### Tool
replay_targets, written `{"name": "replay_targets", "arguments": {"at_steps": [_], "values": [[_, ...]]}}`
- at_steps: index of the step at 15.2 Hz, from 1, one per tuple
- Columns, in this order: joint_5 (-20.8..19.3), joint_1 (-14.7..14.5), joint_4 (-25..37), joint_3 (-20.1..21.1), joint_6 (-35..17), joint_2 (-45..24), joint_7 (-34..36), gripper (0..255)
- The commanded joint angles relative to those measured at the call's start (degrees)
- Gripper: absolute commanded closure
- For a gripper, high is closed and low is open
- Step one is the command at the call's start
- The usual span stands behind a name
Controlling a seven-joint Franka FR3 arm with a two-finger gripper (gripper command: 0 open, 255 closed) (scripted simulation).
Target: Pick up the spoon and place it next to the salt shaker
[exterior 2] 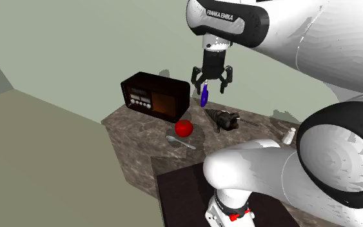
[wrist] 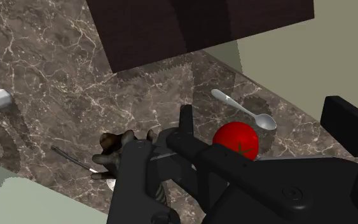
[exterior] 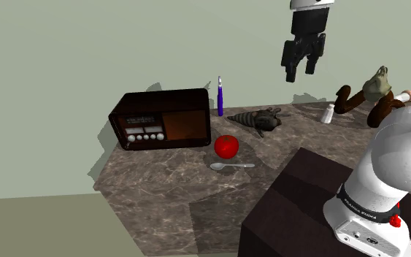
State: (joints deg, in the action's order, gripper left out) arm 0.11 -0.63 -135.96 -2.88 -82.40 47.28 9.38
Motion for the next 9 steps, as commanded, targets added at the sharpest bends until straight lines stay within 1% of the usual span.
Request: {"name": "replay_targets", "arguments": {"at_steps": [1,5,9], "values": [[0.0,0.0,0.0,0.0,0.0,0.0,0.0,0],[-1.5,-1.8,-8.5,0.0,-9.5,1.1,-4.2,0],[-3.1,-3.6,-15.9,-0.1,-19.7,0.5,-8.1,0]]}}
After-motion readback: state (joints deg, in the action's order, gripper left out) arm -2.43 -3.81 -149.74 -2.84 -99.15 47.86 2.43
